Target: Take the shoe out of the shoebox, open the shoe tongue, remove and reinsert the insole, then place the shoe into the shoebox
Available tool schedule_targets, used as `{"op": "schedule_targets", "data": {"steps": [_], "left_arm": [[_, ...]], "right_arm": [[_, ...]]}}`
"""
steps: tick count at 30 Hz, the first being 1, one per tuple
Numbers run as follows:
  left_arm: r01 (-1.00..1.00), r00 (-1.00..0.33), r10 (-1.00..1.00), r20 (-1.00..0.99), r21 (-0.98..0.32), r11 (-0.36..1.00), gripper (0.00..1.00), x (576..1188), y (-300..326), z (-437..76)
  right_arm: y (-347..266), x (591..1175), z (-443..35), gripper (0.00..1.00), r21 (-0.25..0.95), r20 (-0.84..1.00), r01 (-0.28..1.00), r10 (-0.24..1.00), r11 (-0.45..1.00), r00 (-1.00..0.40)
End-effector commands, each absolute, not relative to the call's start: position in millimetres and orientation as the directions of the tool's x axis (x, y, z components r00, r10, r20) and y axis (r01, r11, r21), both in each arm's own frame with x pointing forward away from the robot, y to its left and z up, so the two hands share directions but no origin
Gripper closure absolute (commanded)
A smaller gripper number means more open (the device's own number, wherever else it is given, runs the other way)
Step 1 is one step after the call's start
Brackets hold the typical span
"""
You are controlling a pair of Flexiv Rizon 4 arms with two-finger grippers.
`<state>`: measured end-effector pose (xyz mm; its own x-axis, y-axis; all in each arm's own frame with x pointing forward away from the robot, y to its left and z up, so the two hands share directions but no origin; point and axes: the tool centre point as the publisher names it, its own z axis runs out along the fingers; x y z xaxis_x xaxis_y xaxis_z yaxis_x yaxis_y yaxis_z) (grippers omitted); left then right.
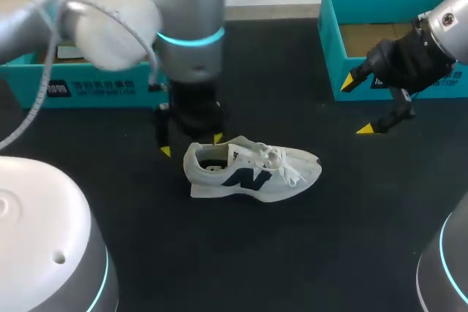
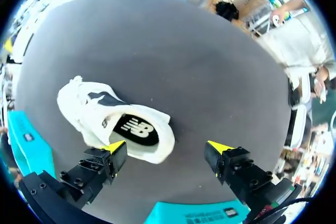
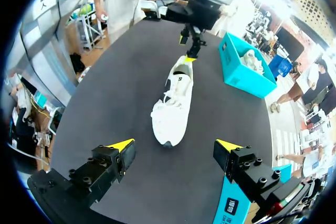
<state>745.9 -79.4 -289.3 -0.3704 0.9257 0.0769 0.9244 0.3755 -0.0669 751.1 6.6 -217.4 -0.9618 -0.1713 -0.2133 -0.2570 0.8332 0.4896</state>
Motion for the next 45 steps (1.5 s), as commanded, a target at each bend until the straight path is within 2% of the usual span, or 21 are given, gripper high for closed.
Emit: {"op": "schedule_targets", "data": {"steps": [1,5,8,14,16,18,40,44,45], "left_arm": [[0.842,-0.526,0.83,-0.185,-0.248,0.479,0.0,742,-30,-270],[0.699,-0.696,0.673,-0.251,-0.448,0.557,0.0,736,-1,-265],[0.64,-0.749,0.607,-0.265,-0.53,0.557,0.0,723,15,-265],[0.544,-0.816,0.499,-0.293,-0.682,0.489,0.0,708,40,-286],[0.487,-0.851,0.437,-0.292,-0.751,0.446,0.0,703,48,-289],[0.443,-0.871,0.384,-0.305,-0.826,0.348,0.0,702,55,-295],[0.443,-0.871,0.384,-0.305,-0.826,0.348,0.0,702,55,-295],[0.305,-0.938,0.274,-0.212,-0.88,0.363,0.0,707,70,-311],[0.251,-0.956,0.23,-0.181,-0.912,0.326,0.0,707,71,-313]], "right_arm": [[7,751,-218,0.0,0.488,-0.213,-0.257,-0.171,0.834,-0.962],[7,751,-218,0.0,0.488,-0.213,-0.257,-0.171,0.834,-0.962],[7,751,-218,0.0,0.488,-0.213,-0.257,-0.171,0.834,-0.962],[7,751,-218,0.0,0.488,-0.213,-0.257,-0.171,0.834,-0.962],[7,751,-218,0.0,0.488,-0.213,-0.257,-0.171,0.834,-0.962],[7,751,-218,0.0,0.488,-0.213,-0.257,-0.171,0.834,-0.962],[7,751,-218,0.0,0.488,-0.213,-0.257,-0.171,0.834,-0.962],[7,751,-218,0.0,0.488,-0.213,-0.257,-0.171,0.834,-0.962],[7,751,-218,0.0,0.488,-0.213,-0.257,-0.171,0.834,-0.962]]}}
